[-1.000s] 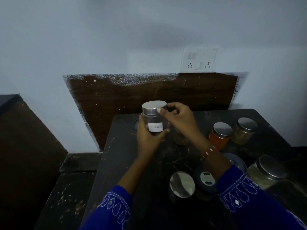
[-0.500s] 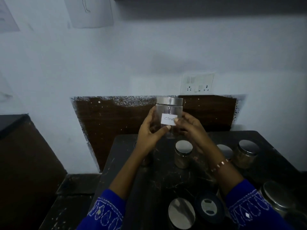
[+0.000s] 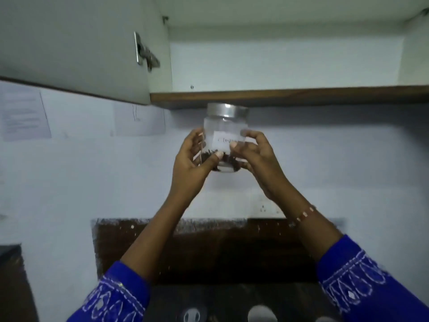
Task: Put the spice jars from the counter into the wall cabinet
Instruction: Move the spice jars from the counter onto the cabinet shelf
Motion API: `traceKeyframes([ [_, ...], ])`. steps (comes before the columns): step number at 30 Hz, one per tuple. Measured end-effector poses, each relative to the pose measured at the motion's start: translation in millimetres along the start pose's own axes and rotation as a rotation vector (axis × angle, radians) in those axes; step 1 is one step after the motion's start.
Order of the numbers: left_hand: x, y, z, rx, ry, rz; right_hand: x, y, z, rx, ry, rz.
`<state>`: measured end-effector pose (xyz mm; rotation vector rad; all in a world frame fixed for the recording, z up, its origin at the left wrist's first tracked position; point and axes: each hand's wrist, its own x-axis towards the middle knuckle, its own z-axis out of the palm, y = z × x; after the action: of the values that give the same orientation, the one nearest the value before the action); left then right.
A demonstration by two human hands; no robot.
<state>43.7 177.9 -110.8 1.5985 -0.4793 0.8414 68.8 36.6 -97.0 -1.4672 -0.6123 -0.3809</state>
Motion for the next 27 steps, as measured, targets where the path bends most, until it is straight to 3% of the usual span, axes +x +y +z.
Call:
traceKeyframes([
  [10,160.1,46.1,-7.7,0.081,0.106,0.146,149.6,-78.4,23.3,-0.101,0.037,-0.219],
  [19,222.1,12.7,-22.0,0.221,0.175,-0.028,224.9,-53.2,52.4,-0.358,-0.023,-0.150],
  [22,238.2,3.7,-23.5,0.360,0.179,-0.036,242.4,-50.3,58.7,-0.451,-0.023,-0.118],
  [27,259.2,-1.1,-23.4,0.856,0.170,-0.065,265.2,-46.7,71.5,-0.683,-0.056,-0.033],
])
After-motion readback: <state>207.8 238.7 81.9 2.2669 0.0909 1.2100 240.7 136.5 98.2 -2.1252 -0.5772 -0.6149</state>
